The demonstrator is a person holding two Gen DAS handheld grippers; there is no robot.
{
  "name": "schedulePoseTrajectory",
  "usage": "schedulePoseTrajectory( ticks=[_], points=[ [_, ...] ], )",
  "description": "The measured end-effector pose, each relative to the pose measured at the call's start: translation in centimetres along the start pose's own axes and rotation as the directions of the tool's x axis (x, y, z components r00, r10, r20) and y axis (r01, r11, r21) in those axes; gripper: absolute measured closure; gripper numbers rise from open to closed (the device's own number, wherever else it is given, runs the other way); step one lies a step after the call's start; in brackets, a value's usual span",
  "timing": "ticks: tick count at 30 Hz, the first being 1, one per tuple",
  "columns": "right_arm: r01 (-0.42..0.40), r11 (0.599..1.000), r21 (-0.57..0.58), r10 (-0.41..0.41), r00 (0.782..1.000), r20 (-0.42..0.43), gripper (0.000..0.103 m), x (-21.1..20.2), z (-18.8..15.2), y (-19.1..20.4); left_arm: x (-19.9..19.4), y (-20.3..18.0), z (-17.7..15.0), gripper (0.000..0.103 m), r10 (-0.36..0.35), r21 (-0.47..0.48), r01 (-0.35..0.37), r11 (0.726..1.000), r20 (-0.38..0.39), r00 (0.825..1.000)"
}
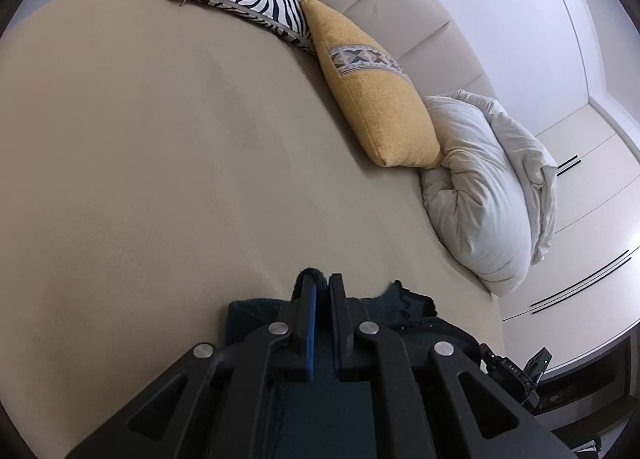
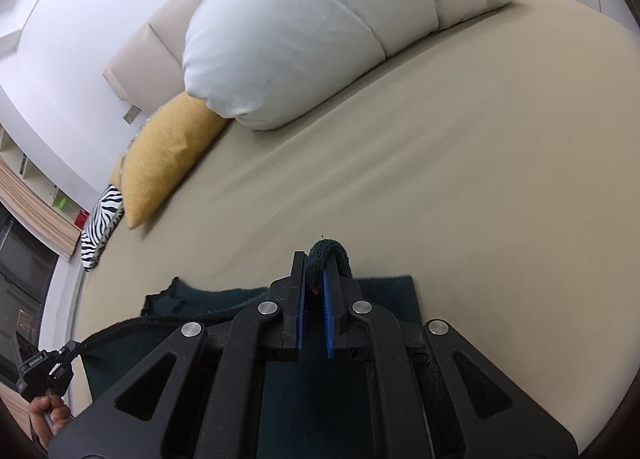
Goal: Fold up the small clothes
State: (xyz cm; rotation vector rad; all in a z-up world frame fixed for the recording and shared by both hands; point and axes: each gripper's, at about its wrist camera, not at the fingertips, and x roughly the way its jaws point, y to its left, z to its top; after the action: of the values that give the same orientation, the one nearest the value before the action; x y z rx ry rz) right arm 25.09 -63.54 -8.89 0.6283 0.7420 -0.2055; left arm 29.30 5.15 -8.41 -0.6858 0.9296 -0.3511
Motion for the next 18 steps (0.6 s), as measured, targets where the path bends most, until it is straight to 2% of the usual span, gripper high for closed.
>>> schedulePoseTrajectory(
  ticks=[2,4,5,7,8,10,11,12,14,16,18],
  points=[
    [0.004,1.000,-0.001,-0.004,0.999,-0.034,0.096,2.2,0.3,0.1,1.4,0.8,0.1,0.095,0.027,-0.019,-0.027,0.999,-0.024,0.999],
    [0.046,0.999,-0.013,-0.047,0.995,-0.084,0.095,4.8,0.5,-0.1,2.1,1.7,0.1,0.092,0.028,-0.039,-0.030,0.999,-0.040,0.999],
    [0.047,0.999,-0.013,-0.048,0.994,-0.099,0.094,5.0,0.0,-0.5,2.1,1.9,0.0,0.087,0.028,-0.041,-0.030,0.999,-0.042,0.999],
    [0.022,1.000,0.013,-0.020,0.993,-0.114,0.091,5.6,0.1,-1.0,1.3,2.0,-0.1,0.071,0.023,-0.031,-0.024,0.999,-0.037,0.999],
    [0.002,1.000,0.027,0.001,0.994,-0.110,0.083,5.6,0.2,-1.3,0.7,2.1,0.0,0.068,0.028,-0.033,-0.029,0.999,-0.027,0.999],
    [-0.021,0.999,0.037,0.024,0.996,-0.091,0.060,5.1,0.5,-1.6,-0.7,2.5,0.2,0.056,0.036,-0.060,-0.036,0.998,0.002,0.999],
    [-0.006,0.999,0.042,0.009,0.997,-0.071,0.042,4.5,0.6,-1.6,-1.3,2.7,0.3,0.055,0.038,-0.073,-0.037,0.997,0.015,0.999],
    [0.009,0.998,0.055,-0.007,0.999,-0.044,0.042,3.6,0.8,-1.8,-2.1,2.6,0.4,0.055,0.041,-0.078,-0.039,0.996,0.030,0.999],
    [-0.014,0.997,0.081,0.014,1.000,-0.007,0.042,2.1,1.2,-2.2,-3.1,1.7,0.1,0.055,0.045,-0.049,-0.042,0.998,0.052,0.998],
    [-0.010,0.996,0.087,0.009,1.000,0.012,0.042,0.7,1.2,-2.3,-3.8,-0.5,-0.9,0.055,0.045,0.035,-0.048,0.998,0.073,0.996],
    [-0.019,0.999,0.036,0.019,1.000,0.009,0.042,-0.1,0.7,-1.1,-3.8,-2.9,-2.2,0.055,0.035,0.123,-0.045,0.991,0.076,0.996]
  ],
)
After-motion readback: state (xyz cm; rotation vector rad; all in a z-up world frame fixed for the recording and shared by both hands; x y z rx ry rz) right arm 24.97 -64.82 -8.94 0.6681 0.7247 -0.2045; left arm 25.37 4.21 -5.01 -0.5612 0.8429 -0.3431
